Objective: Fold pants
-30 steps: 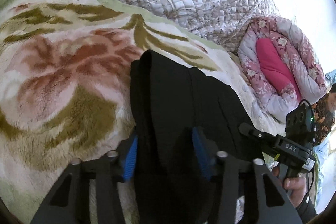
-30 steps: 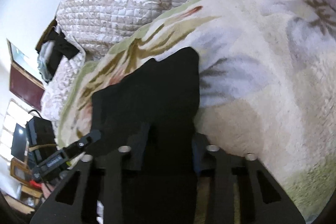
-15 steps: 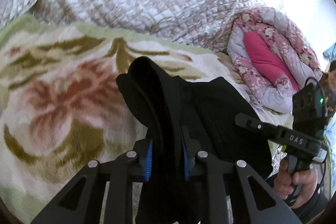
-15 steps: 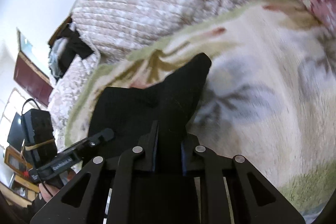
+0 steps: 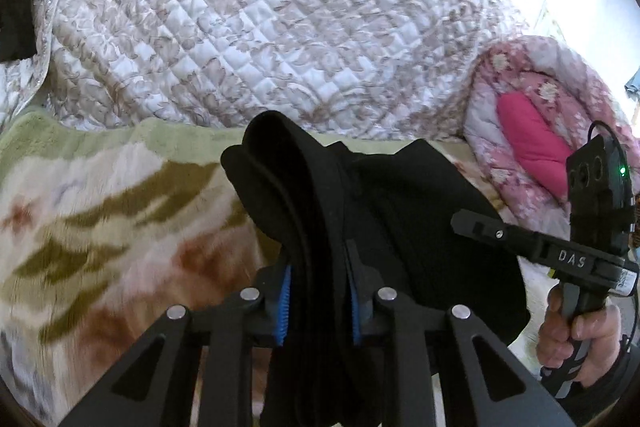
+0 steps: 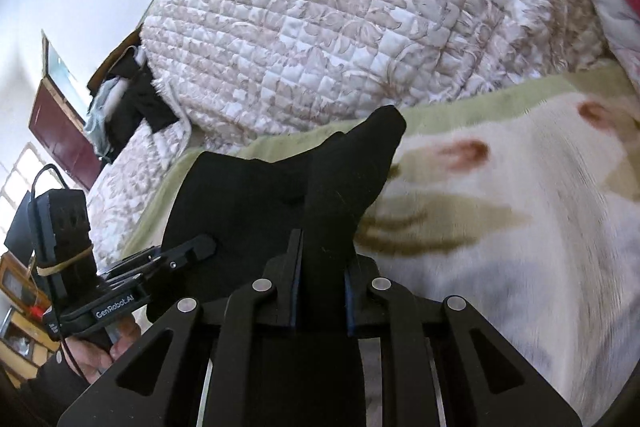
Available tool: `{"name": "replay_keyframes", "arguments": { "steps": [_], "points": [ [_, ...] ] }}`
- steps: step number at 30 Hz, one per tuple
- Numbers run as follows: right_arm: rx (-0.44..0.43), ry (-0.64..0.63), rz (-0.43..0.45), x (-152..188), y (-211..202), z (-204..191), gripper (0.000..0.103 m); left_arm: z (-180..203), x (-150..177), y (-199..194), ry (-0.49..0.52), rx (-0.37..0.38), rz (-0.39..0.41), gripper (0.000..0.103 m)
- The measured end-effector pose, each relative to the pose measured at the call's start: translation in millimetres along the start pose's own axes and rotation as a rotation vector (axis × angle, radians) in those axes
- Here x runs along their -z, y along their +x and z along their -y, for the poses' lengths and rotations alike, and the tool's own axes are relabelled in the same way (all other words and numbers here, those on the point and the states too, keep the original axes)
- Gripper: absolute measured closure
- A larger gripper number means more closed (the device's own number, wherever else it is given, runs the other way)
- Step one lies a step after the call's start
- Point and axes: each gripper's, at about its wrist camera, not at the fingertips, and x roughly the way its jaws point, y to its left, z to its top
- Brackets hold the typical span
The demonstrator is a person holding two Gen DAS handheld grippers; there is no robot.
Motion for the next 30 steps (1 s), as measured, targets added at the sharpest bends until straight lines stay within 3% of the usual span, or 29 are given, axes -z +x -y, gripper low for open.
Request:
{"name": "replay_keyframes", "arguments": {
  "steps": [2, 5, 7, 12, 16, 19, 21, 24, 27, 30],
  "points": [
    [0.052, -0.012, -0.019, -2.6, 20.1, 11.8, 0.08, -13.7, 2.2, 20.9, -0.011, -0.036, -0.033, 0.073],
    [0.151, -0.013, -0.031, 0.5, 28.0, 26.7, 0.077, -35.6, 15.7, 49.6, -0.042, -0.123, -0.161, 0.064],
    [0.169, -0.011, -0.025, 0.1, 20.1, 29.5, 0.077, -43.7, 17.9, 42.8, -0.065, -0.109, -0.143, 0.062],
    [0.179, -0.089, -0.007, 10.6, -0.3, 9.2, 0.075, -35.9, 16.7, 1.3, -0.044, -0.21, -0.031, 0.064],
    [0.189, -0.183, -0.033, 36.2, -7.4, -20.8, 0.075, -14.6, 30.3, -23.6, -0.015, -0.169, 0.02, 0.064],
    [0.21, -0.258, -0.086, 59.7, 3.2, -38.1, 0.075, 9.1, 47.8, -22.0, 0.047, -0.135, 0.008, 0.064],
    [0.244, -0.307, -0.181, 74.4, 23.5, -40.7, 0.071, 19.4, 59.7, -5.2, 0.104, -0.153, -0.046, 0.064],
    [0.288, -0.377, -0.156, 81.0, 23.7, -48.3, 0.069, 22.0, 67.8, 2.9, 0.153, -0.187, -0.046, 0.062],
    [0.258, -0.325, -0.116, 79.0, 8.3, -44.9, 0.059, 20.2, 64.9, -7.6, 0.124, -0.207, -0.031, 0.062],
    [0.254, -0.286, -0.095, 83.0, -5.7, -42.7, 0.056, 18.5, 71.0, -18.3, 0.077, -0.223, -0.031, 0.062]
  ]
}}
